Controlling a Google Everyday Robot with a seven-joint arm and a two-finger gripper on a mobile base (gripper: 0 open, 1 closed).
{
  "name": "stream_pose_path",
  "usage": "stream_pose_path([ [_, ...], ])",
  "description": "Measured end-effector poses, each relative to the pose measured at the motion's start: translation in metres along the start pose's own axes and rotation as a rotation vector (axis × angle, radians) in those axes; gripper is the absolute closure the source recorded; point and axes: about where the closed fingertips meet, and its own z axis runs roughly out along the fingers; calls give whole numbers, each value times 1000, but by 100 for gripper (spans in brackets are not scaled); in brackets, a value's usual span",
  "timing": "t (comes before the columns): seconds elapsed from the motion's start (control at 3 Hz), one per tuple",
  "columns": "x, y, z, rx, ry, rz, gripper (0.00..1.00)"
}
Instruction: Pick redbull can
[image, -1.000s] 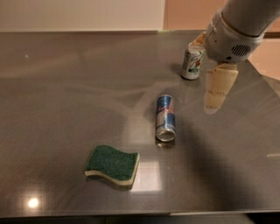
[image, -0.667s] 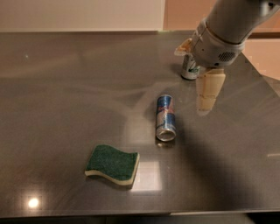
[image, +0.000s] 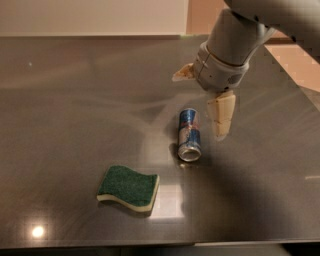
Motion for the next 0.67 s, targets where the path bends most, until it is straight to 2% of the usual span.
stream_pose_path([
  [0.67,-14,0,32,-136,-68,-192,0],
])
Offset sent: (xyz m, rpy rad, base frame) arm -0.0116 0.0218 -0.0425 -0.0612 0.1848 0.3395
